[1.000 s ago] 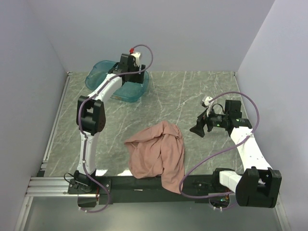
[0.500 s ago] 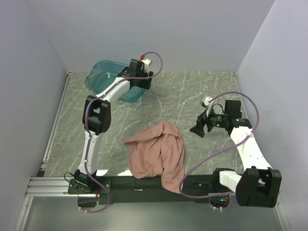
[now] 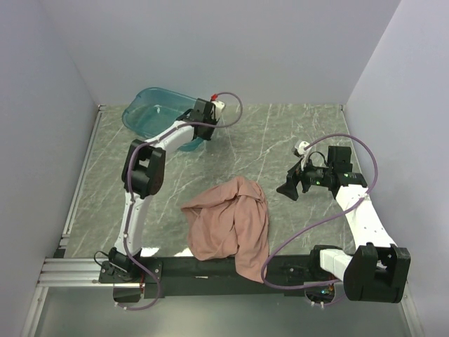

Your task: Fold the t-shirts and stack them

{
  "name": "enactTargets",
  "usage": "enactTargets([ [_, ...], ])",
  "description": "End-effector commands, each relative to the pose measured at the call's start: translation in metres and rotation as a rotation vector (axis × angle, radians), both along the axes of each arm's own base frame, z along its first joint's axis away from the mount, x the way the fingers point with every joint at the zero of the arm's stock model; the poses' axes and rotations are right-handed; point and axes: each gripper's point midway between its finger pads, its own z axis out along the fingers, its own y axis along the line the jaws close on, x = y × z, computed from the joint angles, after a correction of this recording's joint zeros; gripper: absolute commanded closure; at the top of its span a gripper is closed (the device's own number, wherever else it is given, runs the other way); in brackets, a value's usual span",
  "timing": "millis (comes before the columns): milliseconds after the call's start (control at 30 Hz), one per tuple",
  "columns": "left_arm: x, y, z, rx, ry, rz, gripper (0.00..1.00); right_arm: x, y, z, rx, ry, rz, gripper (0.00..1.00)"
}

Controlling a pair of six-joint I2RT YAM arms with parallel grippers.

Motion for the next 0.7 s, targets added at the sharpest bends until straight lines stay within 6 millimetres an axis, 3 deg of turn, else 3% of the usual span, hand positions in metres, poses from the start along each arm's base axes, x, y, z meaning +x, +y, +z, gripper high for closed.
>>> enactTargets([
  [0, -0.016, 0.008, 0.037, 0.063, -0.078, -0.068, 0.79, 0.002, 0.003, 0.013, 0.003, -0.047, 0.025, 0.01],
  [267, -0.106, 0.079, 0.022, 0.213, -0.02, -0.182, 0.88, 0.0, 0.005, 0.015, 0.013, -0.051, 0.034, 0.01],
  [467, -0.158, 0.14, 0.006, 0.411, 0.014, -0.234, 0.83, -0.002, 0.008, 0.015, 0.018, -0.049, 0.048, 0.01],
  [600, -0.16, 0.164, 0.008, 0.402, -0.034, -0.167, 0.69, -0.003, 0.01, 0.016, 0.019, -0.049, 0.055, 0.01],
  [667, -0.156, 0.168, 0.012, 0.401, -0.045, -0.135, 0.4, -0.003, 0.01, 0.017, 0.018, -0.051, 0.055, 0.01],
])
